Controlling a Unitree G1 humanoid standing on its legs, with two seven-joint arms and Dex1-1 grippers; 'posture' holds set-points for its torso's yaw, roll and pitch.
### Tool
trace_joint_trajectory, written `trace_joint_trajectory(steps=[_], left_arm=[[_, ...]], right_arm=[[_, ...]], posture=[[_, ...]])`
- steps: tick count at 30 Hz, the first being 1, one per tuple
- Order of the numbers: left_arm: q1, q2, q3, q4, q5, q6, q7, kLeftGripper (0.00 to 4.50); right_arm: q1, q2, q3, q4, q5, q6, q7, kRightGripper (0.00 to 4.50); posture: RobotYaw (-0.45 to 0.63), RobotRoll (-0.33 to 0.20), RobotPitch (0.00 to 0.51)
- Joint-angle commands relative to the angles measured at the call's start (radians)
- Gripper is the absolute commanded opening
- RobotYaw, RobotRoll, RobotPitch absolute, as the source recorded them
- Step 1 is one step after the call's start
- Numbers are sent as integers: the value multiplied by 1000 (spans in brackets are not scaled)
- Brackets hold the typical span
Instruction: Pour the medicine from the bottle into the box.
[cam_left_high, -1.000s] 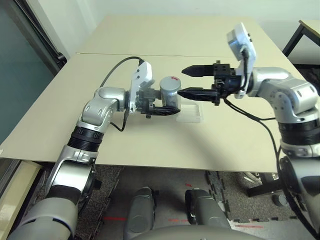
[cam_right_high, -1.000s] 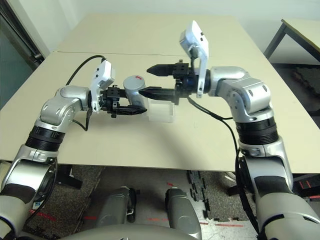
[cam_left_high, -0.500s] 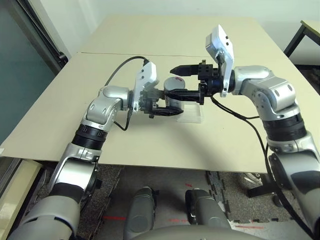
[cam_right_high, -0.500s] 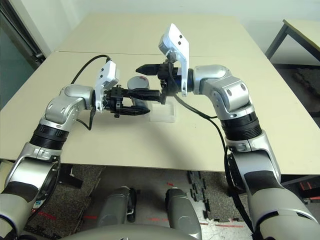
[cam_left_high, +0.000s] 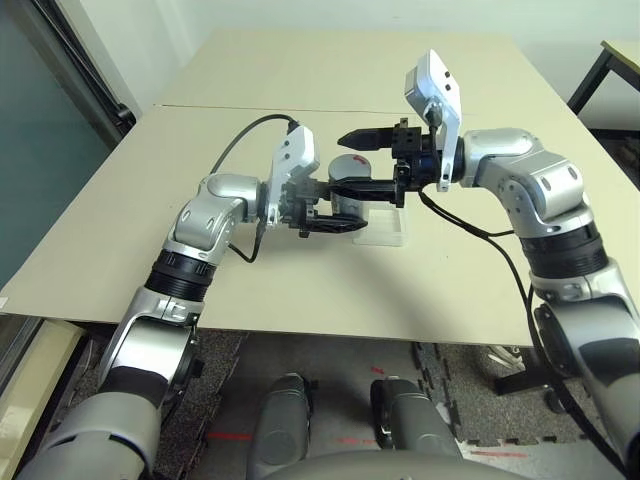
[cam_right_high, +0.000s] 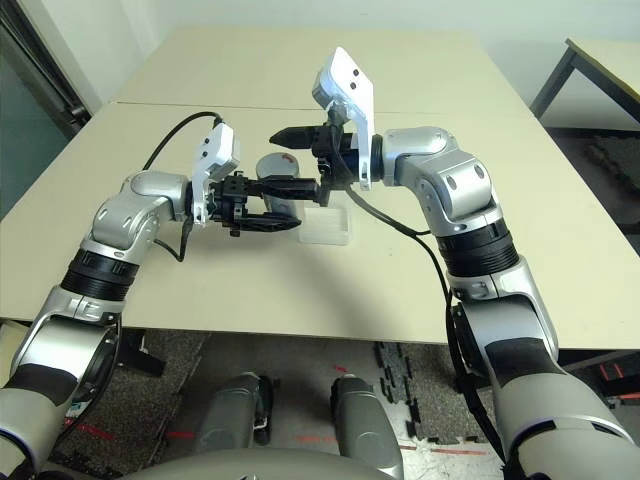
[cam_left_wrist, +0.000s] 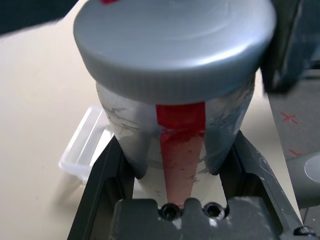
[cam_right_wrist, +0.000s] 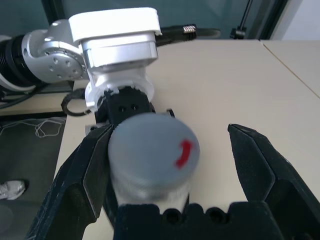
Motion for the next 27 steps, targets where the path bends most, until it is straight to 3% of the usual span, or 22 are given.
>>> trace_joint_trajectory(steps=[1,17,27], left_arm=[[15,13,0,-35,-3,3,-10,2500],[28,27,12,-34,-5,5,-8,2500],[11,34,15,-5,3,-5,-12,2500]], right_arm=[[30,-46,-61,-15,6,24,-26,4500],[89,-146,-143,-41,30,58,-62,4500],[118,-152,-138,-188,158,195,-14,4500]], posture=[[60,0,97],[50,0,98],[51,0,97]])
